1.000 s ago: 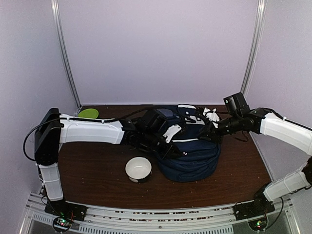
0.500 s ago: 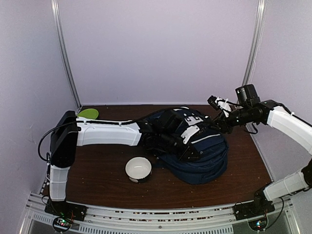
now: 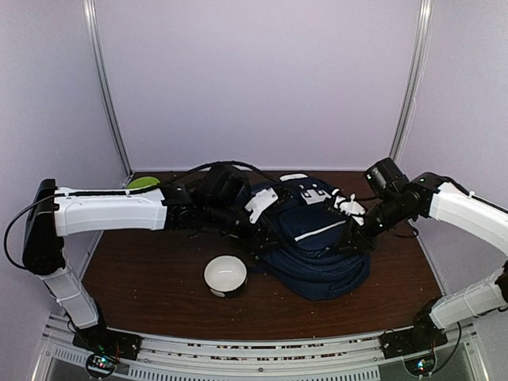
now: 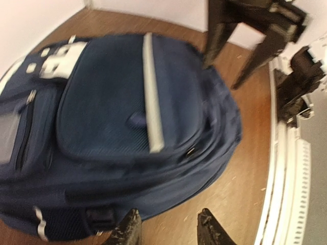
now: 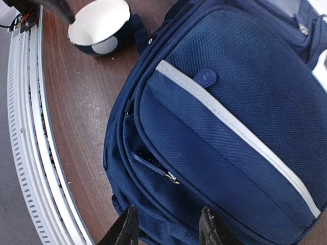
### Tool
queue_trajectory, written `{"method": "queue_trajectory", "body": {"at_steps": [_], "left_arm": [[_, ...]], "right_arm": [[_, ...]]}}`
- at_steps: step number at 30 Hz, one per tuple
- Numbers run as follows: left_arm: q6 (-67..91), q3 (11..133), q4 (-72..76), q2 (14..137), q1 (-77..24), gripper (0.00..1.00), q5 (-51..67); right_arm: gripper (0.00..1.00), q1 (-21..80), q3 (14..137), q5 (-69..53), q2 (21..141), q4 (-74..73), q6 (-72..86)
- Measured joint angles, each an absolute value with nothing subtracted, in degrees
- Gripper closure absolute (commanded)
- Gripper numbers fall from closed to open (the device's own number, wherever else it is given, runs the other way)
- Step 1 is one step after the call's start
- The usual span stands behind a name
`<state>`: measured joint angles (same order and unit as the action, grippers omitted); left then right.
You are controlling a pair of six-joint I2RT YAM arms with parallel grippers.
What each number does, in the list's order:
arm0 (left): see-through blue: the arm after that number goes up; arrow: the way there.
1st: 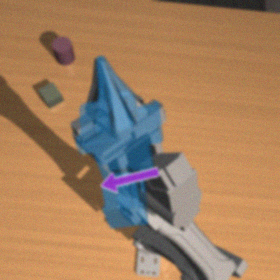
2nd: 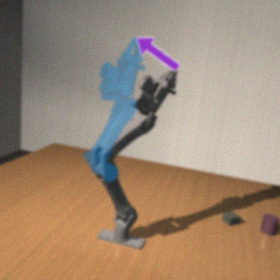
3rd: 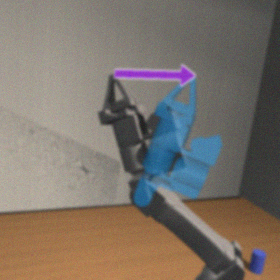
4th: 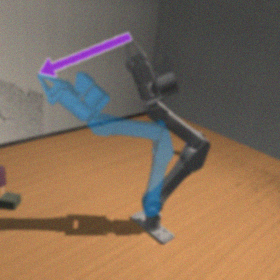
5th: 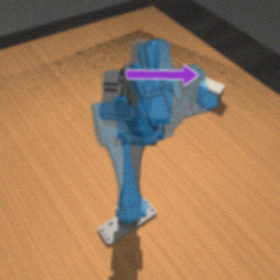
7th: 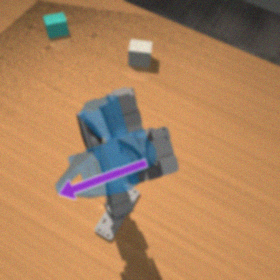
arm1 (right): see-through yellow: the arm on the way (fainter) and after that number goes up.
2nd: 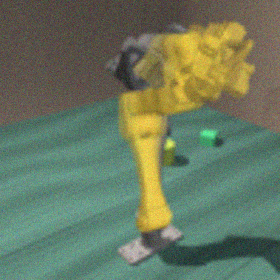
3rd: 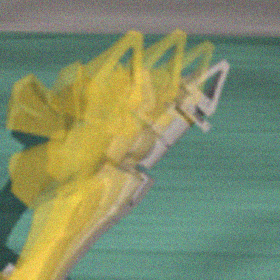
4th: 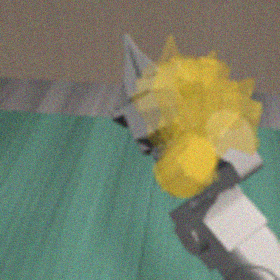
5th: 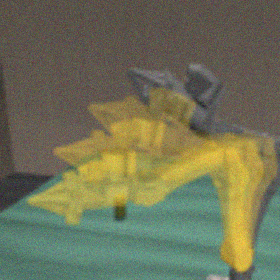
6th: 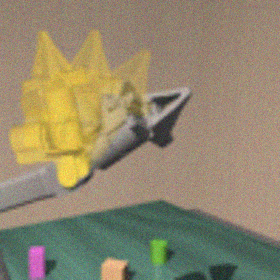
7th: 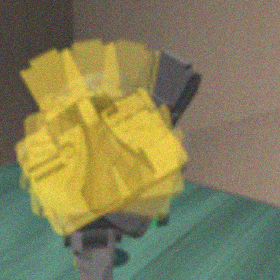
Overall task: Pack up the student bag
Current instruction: Grab the upper front pocket of the student bag.
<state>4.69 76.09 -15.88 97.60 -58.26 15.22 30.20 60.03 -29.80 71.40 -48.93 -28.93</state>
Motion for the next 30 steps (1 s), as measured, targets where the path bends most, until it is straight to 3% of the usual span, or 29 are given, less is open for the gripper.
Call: {"method": "queue_trajectory", "body": {"at_steps": [13,16,17,19,30], "left_arm": [[7.9,69.5,-10.3,97.9,-57.0,0.60,9.6],[8.7,68.3,-8.6,97.9,-57.0,0.60,9.1],[8.9,67.9,-7.8,97.9,-57.0,0.60,8.8],[9.3,67.4,-6.7,97.9,-57.0,0.60,8.4],[10.2,64.9,-2.8,96.6,-57.0,0.60,5.7]], "right_arm": [[0.47,38.9,64.4,-18.7,81.1,-44.6,-23.2],[0.38,40.1,64.8,-17.1,82.5,-44.4,-21.5],[0.34,40.7,64.8,-15.5,82.8,-44.1,-21.1],[0.02,41.7,64.8,-13.6,82.9,-43.9,-20.8],[0.00,46.6,64.6,1.5,83.7,-42.9,-20.8]]}}
